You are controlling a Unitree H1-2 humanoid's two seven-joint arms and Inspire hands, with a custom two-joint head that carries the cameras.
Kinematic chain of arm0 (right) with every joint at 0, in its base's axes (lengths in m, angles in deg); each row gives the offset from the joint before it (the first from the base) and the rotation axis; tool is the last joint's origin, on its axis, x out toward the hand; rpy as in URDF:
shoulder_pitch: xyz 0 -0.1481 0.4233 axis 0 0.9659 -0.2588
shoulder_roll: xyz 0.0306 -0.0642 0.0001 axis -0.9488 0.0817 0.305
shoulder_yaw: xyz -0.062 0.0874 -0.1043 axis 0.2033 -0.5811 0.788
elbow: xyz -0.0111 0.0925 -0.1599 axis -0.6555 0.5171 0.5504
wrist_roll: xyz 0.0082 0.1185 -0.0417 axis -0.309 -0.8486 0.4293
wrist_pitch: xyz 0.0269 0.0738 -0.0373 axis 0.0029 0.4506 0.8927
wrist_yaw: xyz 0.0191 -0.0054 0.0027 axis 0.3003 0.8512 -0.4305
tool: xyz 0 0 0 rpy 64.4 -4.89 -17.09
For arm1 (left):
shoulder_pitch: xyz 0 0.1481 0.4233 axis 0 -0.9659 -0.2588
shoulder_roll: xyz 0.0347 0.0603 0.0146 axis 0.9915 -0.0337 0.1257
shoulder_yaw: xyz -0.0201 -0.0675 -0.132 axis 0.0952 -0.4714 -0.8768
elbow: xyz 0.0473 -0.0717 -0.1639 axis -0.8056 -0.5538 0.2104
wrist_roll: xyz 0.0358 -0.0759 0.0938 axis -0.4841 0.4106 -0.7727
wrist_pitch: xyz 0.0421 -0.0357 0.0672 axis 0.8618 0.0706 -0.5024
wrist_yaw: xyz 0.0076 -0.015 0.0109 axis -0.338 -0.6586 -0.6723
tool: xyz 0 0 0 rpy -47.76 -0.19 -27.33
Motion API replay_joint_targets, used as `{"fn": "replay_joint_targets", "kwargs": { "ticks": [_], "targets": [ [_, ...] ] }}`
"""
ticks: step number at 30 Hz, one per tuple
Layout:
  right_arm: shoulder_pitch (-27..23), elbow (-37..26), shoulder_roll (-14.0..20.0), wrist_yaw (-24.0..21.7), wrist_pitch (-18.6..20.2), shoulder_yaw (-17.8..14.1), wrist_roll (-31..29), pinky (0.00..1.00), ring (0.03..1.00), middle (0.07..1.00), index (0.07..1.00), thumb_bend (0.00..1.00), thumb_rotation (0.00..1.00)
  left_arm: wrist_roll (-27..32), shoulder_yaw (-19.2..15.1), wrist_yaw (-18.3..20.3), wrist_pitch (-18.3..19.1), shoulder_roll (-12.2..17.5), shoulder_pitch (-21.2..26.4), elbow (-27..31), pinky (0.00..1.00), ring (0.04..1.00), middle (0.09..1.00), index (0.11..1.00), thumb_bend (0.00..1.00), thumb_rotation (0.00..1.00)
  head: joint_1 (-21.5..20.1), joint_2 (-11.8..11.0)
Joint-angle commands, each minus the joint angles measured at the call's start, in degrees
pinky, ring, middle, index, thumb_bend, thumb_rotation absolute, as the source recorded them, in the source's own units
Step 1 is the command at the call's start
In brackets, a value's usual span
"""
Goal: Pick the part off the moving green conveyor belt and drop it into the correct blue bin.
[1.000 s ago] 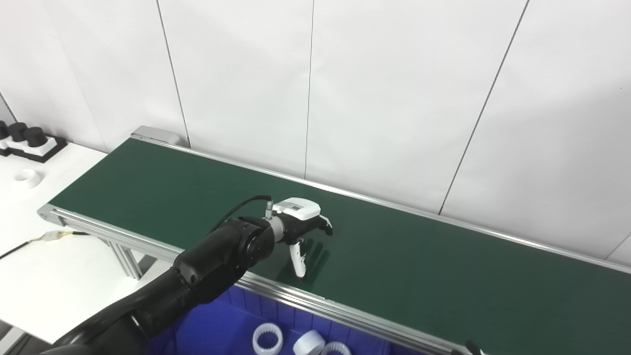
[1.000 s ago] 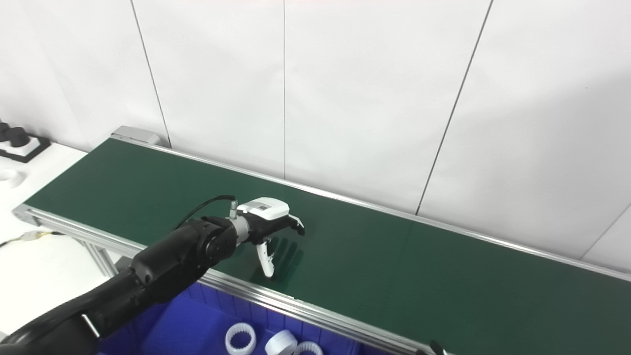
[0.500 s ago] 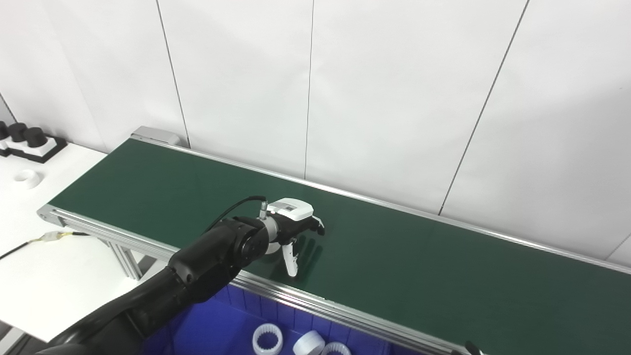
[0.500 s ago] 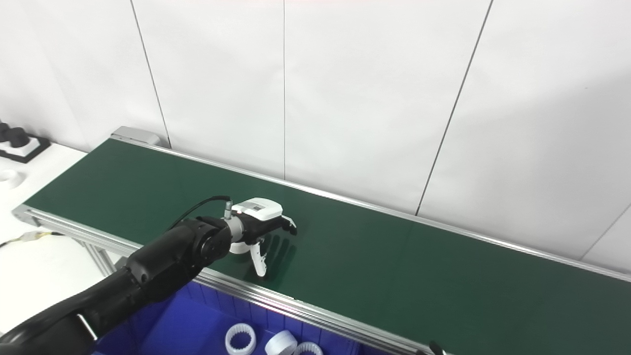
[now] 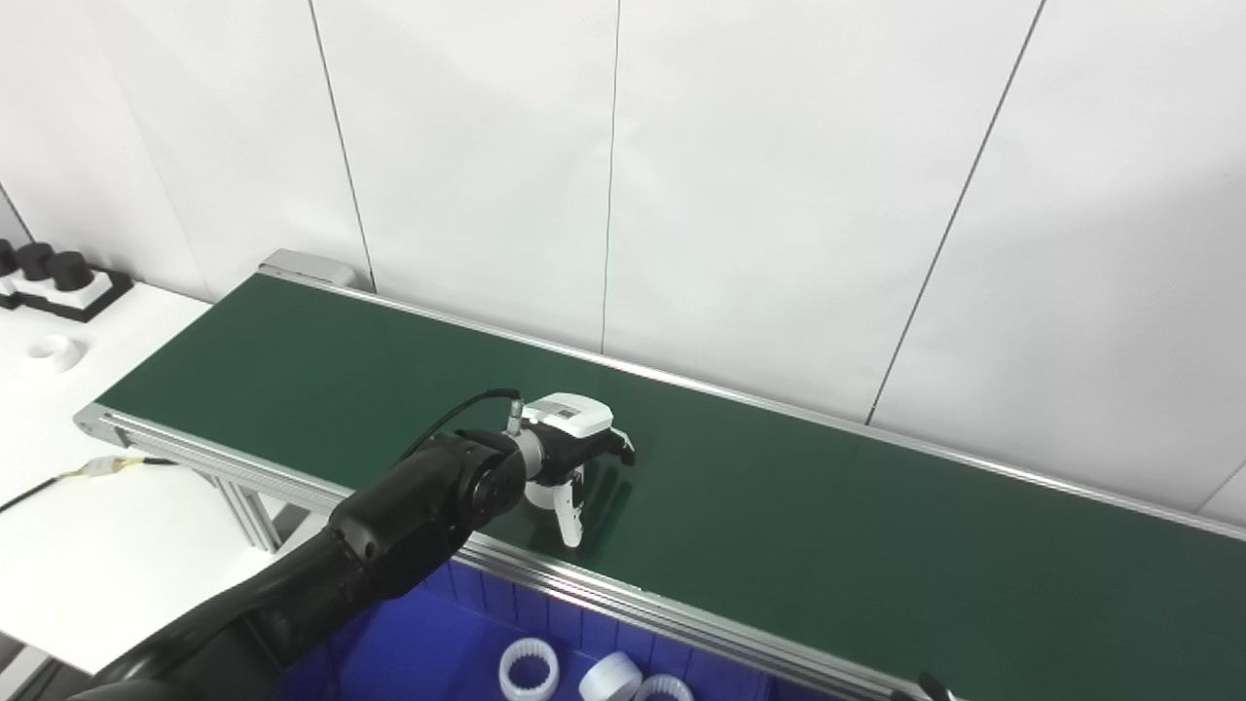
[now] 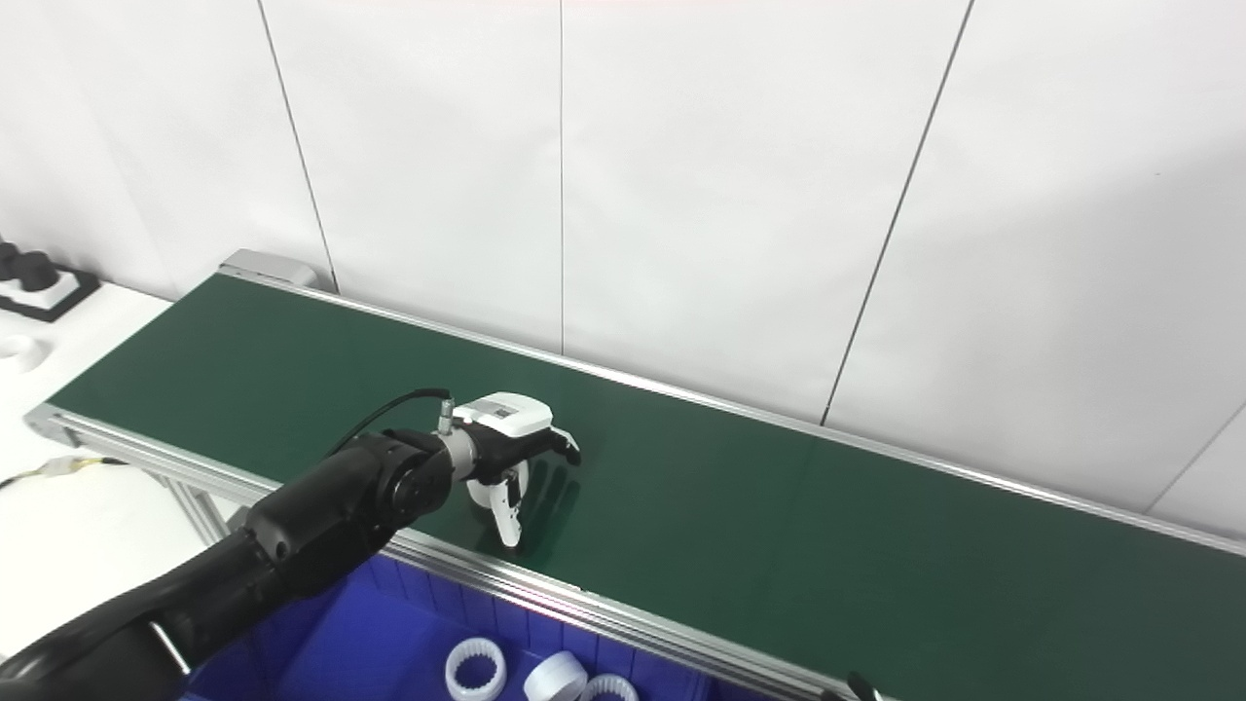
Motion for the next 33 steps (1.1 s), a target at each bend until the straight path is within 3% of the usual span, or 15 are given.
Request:
{"fn": "replay_joint_targets", "kwargs": {
  "ticks": [1,7,16,24,29,32,33],
  "targets": [
    [-0.20,-1.93,-0.09,-0.19,-2.37,-0.07,-0.60,0.68,0.780,0.831,0.917,0.39,0.88,-0.32,-1.03,-1.66,-0.94,1.91,0.79,1.32,0.92,0.859,0.883,0.823,0.87,0.00,0.08,0.07],
    [0.05,-2.56,-0.11,0.11,-1.81,-0.09,-0.13,0.68,0.776,0.830,0.917,0.44,0.89,-0.87,-1.07,-1.64,-0.86,1.95,0.12,2.23,0.91,0.847,0.863,0.822,0.87,0.00,0.08,0.18],
    [-0.03,-2.25,0.03,-0.40,-2.22,-0.08,-0.83,0.68,0.778,0.833,0.917,0.43,0.88,-0.86,-1.17,-3.71,-1.50,1.58,-0.42,0.70,0.90,0.843,0.854,0.815,0.86,0.00,-0.12,0.36],
    [0.12,-2.64,-0.22,-0.45,-1.59,-0.22,-1.09,0.69,0.780,0.832,0.916,0.42,0.86,-1.85,-0.75,-7.61,-2.87,0.98,-1.12,-0.68,0.89,0.824,0.836,0.806,0.82,0.00,-0.23,0.33],
    [0.21,-2.64,-0.06,-0.63,-1.72,-0.22,-1.17,0.70,0.783,0.833,0.920,0.42,0.86,-2.50,-0.94,-11.67,-4.86,0.69,-1.39,-1.75,0.83,0.757,0.805,0.766,0.77,0.00,-0.37,0.35],
    [0.24,-2.73,-0.07,-0.66,-1.72,-0.22,-1.06,0.69,0.784,0.835,0.919,0.41,0.86,-2.80,-0.89,-14.81,-6.57,0.58,-1.27,-2.82,0.79,0.686,0.753,0.692,0.73,0.00,-0.34,0.42],
    [0.22,-2.68,-0.08,-0.64,-1.82,-0.23,-1.00,0.69,0.782,0.835,0.920,0.41,0.86,-2.74,-0.98,-15.71,-7.21,0.49,-1.23,-3.20,0.72,0.611,0.591,0.556,0.59,0.00,-0.34,0.42]
  ]
}}
